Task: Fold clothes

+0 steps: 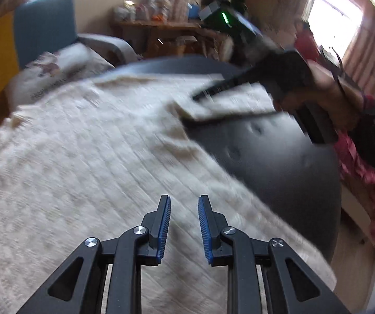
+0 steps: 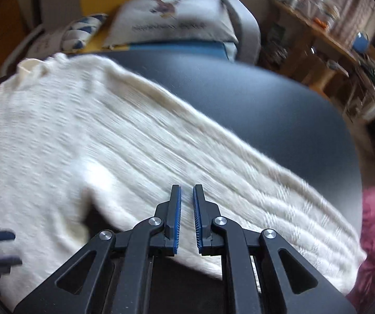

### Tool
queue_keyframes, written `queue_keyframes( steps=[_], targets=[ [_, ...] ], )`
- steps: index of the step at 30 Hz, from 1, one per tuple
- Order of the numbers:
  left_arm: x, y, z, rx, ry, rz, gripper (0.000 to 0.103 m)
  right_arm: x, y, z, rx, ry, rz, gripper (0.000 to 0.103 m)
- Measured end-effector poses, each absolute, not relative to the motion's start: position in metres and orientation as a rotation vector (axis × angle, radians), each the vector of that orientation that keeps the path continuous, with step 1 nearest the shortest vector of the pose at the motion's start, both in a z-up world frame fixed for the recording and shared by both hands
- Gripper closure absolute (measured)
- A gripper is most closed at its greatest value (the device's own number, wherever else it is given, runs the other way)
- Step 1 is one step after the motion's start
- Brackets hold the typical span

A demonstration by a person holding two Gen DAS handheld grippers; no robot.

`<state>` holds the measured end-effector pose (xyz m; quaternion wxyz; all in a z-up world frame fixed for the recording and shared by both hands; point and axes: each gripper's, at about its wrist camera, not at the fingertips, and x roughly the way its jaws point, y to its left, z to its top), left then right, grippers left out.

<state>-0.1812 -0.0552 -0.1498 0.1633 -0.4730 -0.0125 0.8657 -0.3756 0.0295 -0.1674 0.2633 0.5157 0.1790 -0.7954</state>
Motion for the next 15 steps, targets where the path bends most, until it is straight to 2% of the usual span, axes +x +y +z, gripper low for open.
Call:
queue_keyframes(
  steps=[4,11,15],
  targets=[
    [-0.17,-0.049,-0.163,-1.342,0.037,2.46,0.082,-0.379,0.035,-0.173,1.382,0.455,-2.156,0.094],
    [-0.156,-0.057,-0.164,-1.325,0.006,2.442,0.082,-0.391,0.046,-0.173,1.387,0.377,-2.173,0.096],
    [-0.163,-0.07,-0.149,-1.339,-0.083,2.454,0.082,-0.389,0.046,-0.168,1.398,0.368,-2.17,0.094]
  ],
)
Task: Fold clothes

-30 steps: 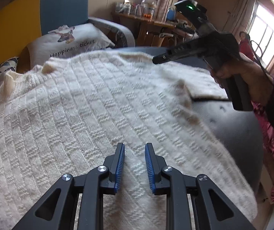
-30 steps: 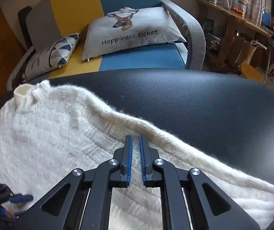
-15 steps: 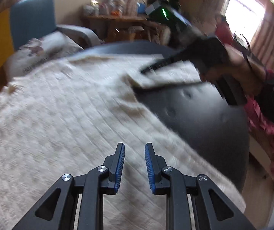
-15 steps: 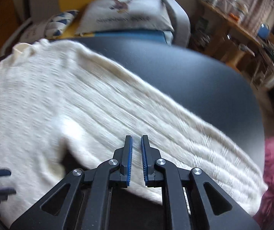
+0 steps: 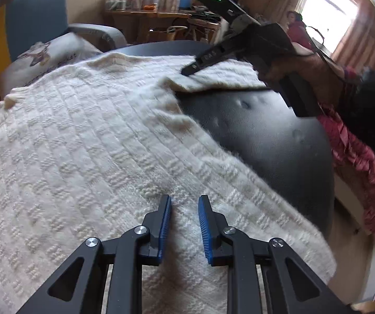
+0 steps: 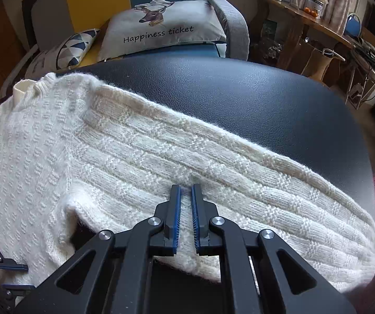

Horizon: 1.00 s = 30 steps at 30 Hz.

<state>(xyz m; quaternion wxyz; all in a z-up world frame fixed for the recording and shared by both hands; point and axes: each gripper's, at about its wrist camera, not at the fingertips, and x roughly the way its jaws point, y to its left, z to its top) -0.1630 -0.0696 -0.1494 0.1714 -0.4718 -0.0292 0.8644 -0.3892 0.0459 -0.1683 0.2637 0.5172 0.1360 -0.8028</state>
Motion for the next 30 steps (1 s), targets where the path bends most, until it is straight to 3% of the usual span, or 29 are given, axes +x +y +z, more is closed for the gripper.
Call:
queue_keyframes(
  steps=[4,8,14,23,27,30],
  targets=[
    [-0.151,-0.078,-0.126,-1.223,-0.092,2.513,0.082,-0.37,0.042,-0.138,1.308,0.313,-2.109,0.092],
    [-0.141,-0.088,-0.138,-1.286,-0.074,2.542,0.082,-0.337,0.02,-0.123,1.224,0.406,-1.992,0.092],
    [-0.127,-0.089,-0.161,-1.346,-0.023,2.54,0.082,-0.337,-0.002,-0.17,1.317,0.615,-1.98,0.092],
    [-0.177,-0.088,-0.129,-1.26,-0.181,2.542,0.082,-0.327,0.011,-0.133,1.254,0.411,-1.935,0.09],
    [-0.182,-0.077,-0.154,-1.4,-0.127,2.48,0.082,-0.311,-0.007,-0.144,1.22,0.533,-1.855,0.09],
    [-0.166,-0.074,-0.161,-1.332,-0.052,2.517,0.082,-0.312,-0.013,-0.179,1.246,0.725,-1.863,0.093]
  ],
)
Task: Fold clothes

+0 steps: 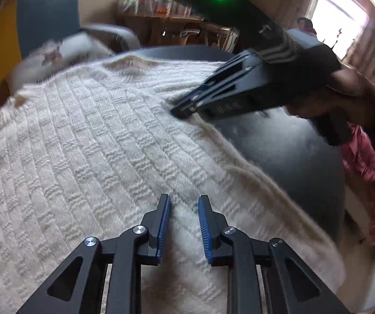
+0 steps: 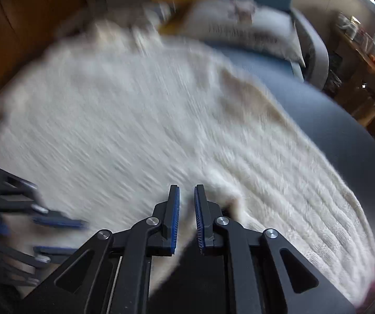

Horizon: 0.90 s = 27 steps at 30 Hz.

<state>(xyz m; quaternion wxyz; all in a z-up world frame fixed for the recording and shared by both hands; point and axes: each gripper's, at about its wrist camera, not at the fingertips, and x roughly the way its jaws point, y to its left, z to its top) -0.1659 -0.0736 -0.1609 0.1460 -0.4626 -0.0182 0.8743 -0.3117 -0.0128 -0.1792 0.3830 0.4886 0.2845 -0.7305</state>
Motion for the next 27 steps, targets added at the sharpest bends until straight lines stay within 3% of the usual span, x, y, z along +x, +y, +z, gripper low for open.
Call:
queue_keyframes(
  steps=[6,12,15,18,23,27],
  targets=[
    [-0.167,-0.088,-0.148,-1.309,-0.194,2.531,0.082,-0.32,0.011,-0.167,1.296,0.528,-1.898,0.09],
    [-0.158,-0.118,-0.139,-1.325,-0.214,2.62,0.081,-0.271,0.012,-0.141,1.209,0.427,-1.788,0.09],
    [-0.154,-0.132,-0.151,-1.391,-0.215,2.623,0.082,-0.253,0.005,-0.166,1.27,0.568,-1.811,0.09],
    [-0.159,-0.14,-0.15,-1.39,-0.253,2.606,0.082,-0.251,0.017,-0.181,1.281,0.494,-1.857,0.09],
    [-0.208,-0.146,-0.108,-1.23,-0.266,2.647,0.081,-0.255,0.037,-0.164,1.293,0.263,-1.886,0.09],
    [-0.264,-0.148,-0.089,-1.18,-0.257,2.657,0.082,-0.244,0.038,-0.153,1.247,0.219,-1.879,0.09]
  ],
)
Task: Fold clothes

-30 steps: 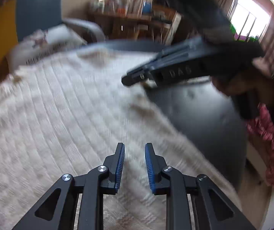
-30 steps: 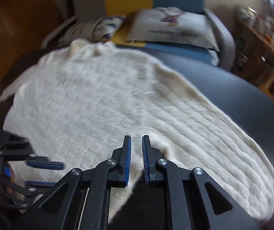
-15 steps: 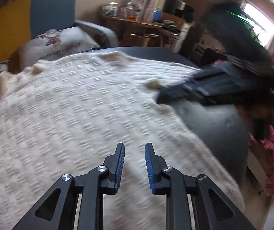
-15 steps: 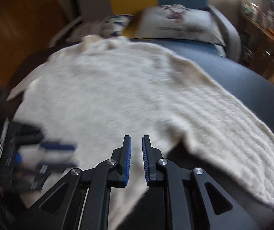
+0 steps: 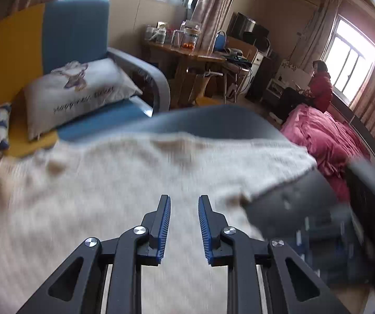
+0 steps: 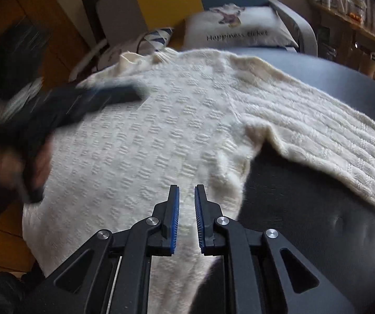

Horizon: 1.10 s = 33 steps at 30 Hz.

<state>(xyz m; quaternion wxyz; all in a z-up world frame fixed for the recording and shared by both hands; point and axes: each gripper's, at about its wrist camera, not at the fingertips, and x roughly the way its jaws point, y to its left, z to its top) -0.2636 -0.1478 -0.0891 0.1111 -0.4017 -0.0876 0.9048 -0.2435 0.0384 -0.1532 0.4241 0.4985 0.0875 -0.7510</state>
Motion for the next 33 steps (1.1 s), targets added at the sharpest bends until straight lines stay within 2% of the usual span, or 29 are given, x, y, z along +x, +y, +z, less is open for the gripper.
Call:
queue_keyframes(
  steps=[6,9,13,16,20,24,27,28,29,31,33],
  targets=[
    [-0.347,-0.139,-0.12,-1.288,-0.144,2.615,0.082,-0.239,0.04,-0.183,1.282,0.215,-1.864,0.089],
    [-0.369,-0.137,-0.143,-1.337,-0.152,2.578,0.082,-0.241,0.046,-0.186,1.282,0.133,-1.865,0.089],
    [-0.392,-0.131,-0.16,-1.369,-0.112,2.596,0.082,-0.238,0.045,-0.188,1.253,0.129,-1.887,0.089],
    [-0.403,-0.13,-0.163,-1.347,-0.143,2.664,0.082,-0.23,0.04,-0.188,1.228,0.16,-1.911,0.089],
    [-0.397,-0.122,-0.16,-1.322,-0.09,2.712,0.082,-0.226,0.036,-0.188,1.236,0.158,-1.901,0.089],
    [-0.381,-0.138,-0.146,-1.261,-0.213,2.72,0.083,-0.243,0.048,-0.177,1.282,0.045,-1.867,0.089],
    [-0.372,-0.152,-0.139,-1.228,-0.248,2.744,0.083,-0.266,0.058,-0.146,1.19,0.029,-1.966,0.089],
    [-0.368,-0.155,-0.138,-1.23,-0.253,2.748,0.083,-0.276,0.059,-0.135,1.155,0.043,-2.018,0.082],
    [-0.366,-0.157,-0.138,-1.233,-0.241,2.752,0.083,-0.286,0.059,-0.127,1.128,0.077,-2.073,0.068],
    [-0.365,-0.157,-0.143,-1.257,-0.204,2.754,0.082,-0.31,0.052,-0.122,1.12,0.196,-2.184,0.053],
    [-0.367,-0.156,-0.15,-1.298,-0.173,2.749,0.082,-0.337,0.042,-0.129,1.154,0.308,-2.25,0.053]
  ],
)
